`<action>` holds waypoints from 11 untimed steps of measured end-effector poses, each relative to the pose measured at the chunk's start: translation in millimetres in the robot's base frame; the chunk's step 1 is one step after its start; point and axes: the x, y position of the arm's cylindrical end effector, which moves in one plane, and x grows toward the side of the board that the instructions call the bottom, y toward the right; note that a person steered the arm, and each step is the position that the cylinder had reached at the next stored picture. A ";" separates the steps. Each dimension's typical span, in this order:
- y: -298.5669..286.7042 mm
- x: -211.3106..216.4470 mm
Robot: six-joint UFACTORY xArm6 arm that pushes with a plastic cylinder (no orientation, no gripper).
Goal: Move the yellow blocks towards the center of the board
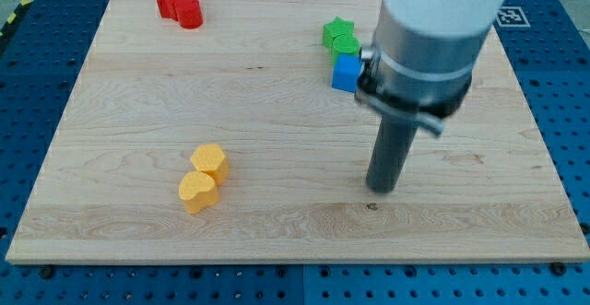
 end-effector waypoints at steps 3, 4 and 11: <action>-202.1 52.1; -218.6 49.0; -165.1 -1.3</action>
